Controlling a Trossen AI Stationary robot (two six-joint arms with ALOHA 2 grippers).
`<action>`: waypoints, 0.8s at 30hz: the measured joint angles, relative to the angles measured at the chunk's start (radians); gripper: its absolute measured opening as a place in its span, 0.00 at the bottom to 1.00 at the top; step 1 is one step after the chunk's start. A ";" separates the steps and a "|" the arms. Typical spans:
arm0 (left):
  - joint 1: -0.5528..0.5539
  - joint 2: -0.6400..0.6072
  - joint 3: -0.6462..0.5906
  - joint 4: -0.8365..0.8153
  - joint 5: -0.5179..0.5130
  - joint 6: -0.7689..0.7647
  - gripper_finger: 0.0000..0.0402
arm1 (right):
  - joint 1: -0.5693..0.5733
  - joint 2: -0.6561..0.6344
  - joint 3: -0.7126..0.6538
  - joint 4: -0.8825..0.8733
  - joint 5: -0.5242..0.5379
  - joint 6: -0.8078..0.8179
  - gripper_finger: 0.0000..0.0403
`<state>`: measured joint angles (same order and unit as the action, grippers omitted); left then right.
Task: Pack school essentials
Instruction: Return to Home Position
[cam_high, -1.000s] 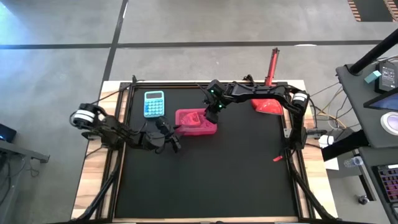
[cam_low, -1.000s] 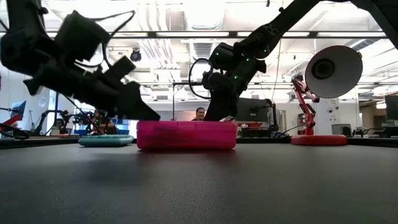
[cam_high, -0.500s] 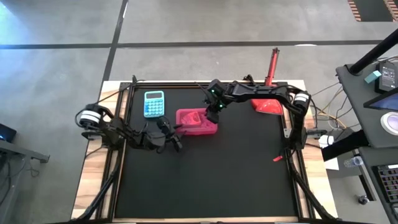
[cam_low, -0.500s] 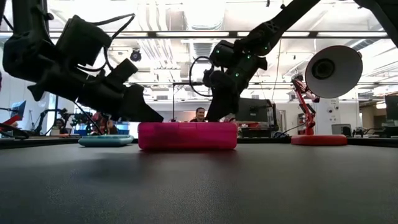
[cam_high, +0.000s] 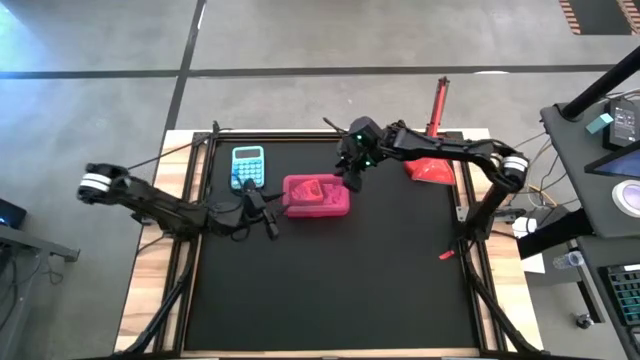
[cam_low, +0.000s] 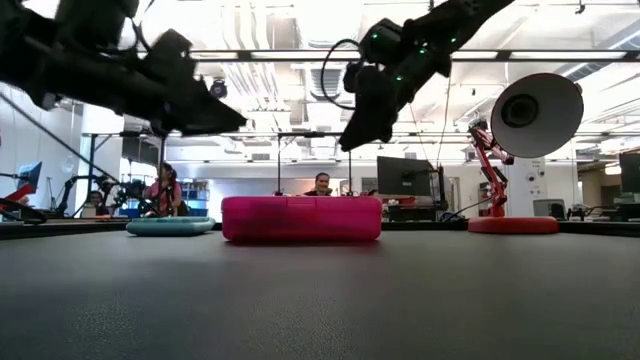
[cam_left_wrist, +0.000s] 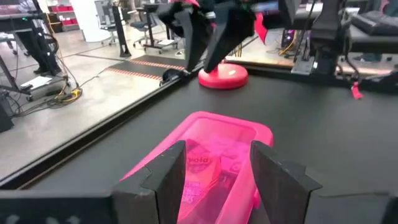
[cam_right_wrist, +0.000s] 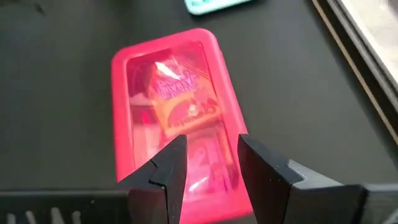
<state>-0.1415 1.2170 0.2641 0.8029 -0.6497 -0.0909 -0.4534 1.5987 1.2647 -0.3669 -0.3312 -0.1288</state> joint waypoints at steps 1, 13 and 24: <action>-0.003 -0.041 -0.006 -0.030 0.000 0.000 0.41 | 0.000 -0.015 -0.015 0.003 0.014 -0.002 0.33; -0.018 -0.458 -0.010 -0.466 0.001 -0.004 0.41 | 0.004 -0.259 -0.311 0.189 0.048 0.059 0.33; -0.019 -0.687 -0.010 -0.784 0.073 -0.099 0.41 | 0.004 -0.533 -0.599 0.353 0.135 0.171 0.33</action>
<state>-0.1600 0.5297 0.2539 0.0188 -0.5762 -0.1899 -0.4492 1.0658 0.6652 -0.0143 -0.1967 0.0419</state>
